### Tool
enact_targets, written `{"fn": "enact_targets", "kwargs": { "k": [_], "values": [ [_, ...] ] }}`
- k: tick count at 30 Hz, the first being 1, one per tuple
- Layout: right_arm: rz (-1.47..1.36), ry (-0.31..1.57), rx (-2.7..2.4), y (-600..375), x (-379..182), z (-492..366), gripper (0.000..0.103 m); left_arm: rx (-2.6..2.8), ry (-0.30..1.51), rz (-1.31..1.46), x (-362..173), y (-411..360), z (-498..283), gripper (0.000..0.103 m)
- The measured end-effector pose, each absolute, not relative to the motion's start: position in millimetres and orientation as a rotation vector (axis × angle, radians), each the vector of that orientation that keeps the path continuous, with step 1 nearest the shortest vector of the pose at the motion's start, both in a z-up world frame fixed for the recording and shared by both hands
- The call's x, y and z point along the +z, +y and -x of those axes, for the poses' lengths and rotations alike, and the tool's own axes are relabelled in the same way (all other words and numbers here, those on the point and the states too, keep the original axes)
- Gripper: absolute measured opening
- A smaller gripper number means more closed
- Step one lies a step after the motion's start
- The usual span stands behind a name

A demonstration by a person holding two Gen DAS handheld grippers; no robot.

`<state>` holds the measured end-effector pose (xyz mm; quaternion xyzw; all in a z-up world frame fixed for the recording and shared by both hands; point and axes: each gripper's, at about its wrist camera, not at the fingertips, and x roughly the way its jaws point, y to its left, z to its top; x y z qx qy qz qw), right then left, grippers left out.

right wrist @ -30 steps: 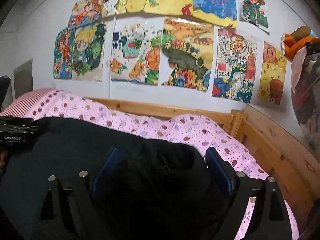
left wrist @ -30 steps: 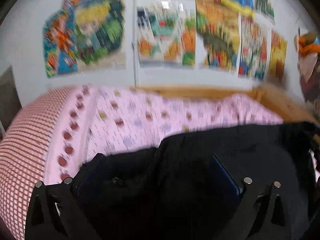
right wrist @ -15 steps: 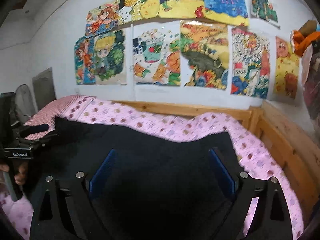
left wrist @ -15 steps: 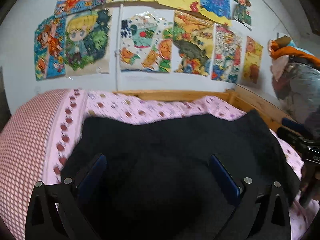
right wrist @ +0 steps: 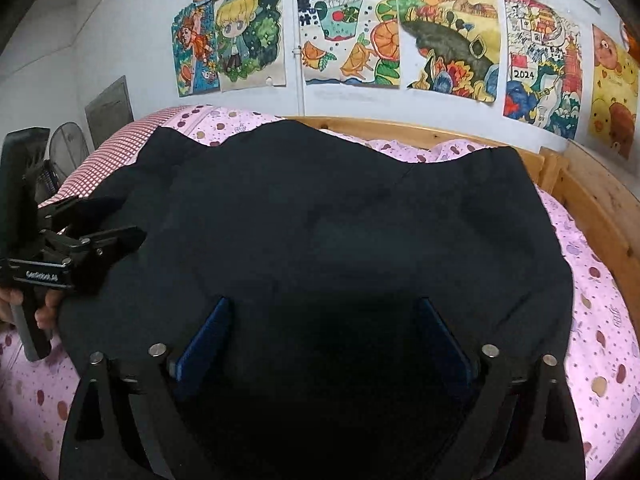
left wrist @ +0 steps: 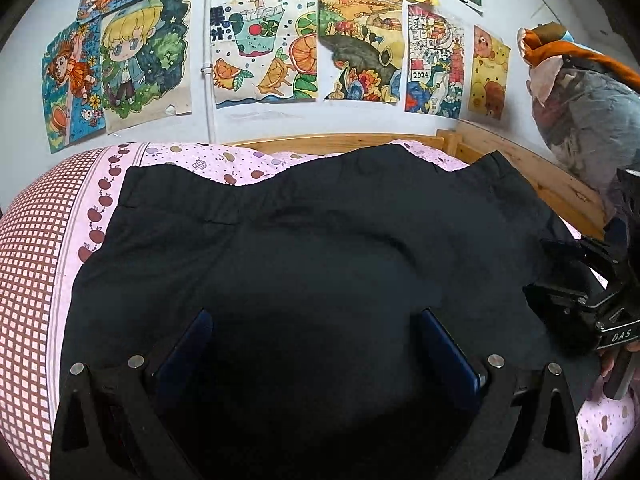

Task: Fold large clothes
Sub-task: 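Press and smooth the folded jacket with both open tools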

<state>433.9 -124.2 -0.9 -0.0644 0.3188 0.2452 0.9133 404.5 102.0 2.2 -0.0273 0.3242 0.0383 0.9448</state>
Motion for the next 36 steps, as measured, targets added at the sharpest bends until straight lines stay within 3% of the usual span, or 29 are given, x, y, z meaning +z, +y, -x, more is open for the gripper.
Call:
{"fn": "enact_targets", "kwargs": {
  "k": [8,21,27,36],
  "values": [
    [0.109,0.685,0.496,-111.8,0.3,-468.6,0.095,0.116,0.679,0.045,1.7,105.4,-433.8,0.103],
    [-0.060,0.767,0.335,-139.2,-11.2,-533.8,0.097,0.203,0.771,0.258,-12.8,162.4,-489.3,0.103],
    [-0.040,0.837,0.357,-132.0,-29.6,-553.1,0.100,0.201,0.848,0.207,-24.9,157.8,-510.6,0.103],
    [-0.057,0.829,0.380,-133.2,-45.0,-556.0,0.102,0.200,0.800,0.173,-35.3,153.0,-511.7,0.103]
  ]
}}
